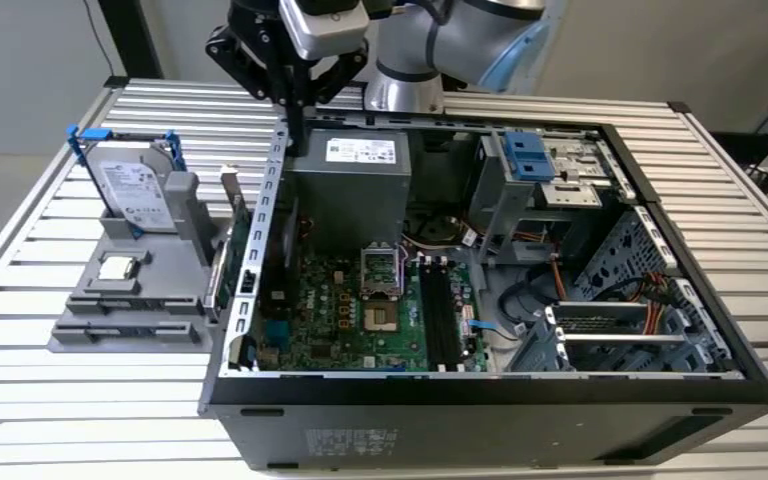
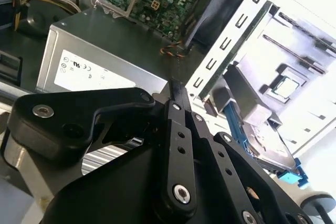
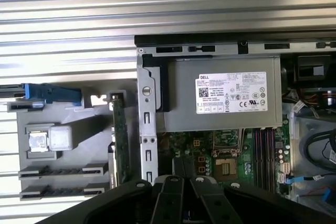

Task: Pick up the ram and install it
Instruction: 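Reach for the ram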

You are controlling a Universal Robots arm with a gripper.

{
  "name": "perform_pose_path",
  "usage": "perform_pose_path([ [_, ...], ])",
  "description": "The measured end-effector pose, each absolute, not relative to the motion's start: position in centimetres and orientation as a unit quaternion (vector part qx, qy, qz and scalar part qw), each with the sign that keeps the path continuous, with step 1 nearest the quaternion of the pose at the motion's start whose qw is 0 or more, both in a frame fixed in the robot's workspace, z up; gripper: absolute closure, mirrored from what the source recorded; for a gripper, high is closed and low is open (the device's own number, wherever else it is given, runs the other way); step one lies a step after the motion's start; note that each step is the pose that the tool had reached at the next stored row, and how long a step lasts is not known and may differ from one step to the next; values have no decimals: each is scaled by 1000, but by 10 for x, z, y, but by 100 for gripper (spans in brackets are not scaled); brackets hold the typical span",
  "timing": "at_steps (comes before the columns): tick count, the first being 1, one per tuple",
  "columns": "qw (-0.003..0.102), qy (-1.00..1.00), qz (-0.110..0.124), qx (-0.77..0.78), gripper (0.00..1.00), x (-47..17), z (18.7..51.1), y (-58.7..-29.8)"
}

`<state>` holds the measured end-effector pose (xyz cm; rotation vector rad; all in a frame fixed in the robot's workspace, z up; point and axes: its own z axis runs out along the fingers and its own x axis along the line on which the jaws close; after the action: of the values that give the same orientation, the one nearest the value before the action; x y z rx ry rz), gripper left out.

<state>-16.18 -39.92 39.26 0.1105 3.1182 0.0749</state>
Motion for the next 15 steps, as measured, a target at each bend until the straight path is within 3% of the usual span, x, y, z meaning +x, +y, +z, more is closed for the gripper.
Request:
perform_pose_path([
  [15,9,999,24,35,100,-175,393,-399],
])
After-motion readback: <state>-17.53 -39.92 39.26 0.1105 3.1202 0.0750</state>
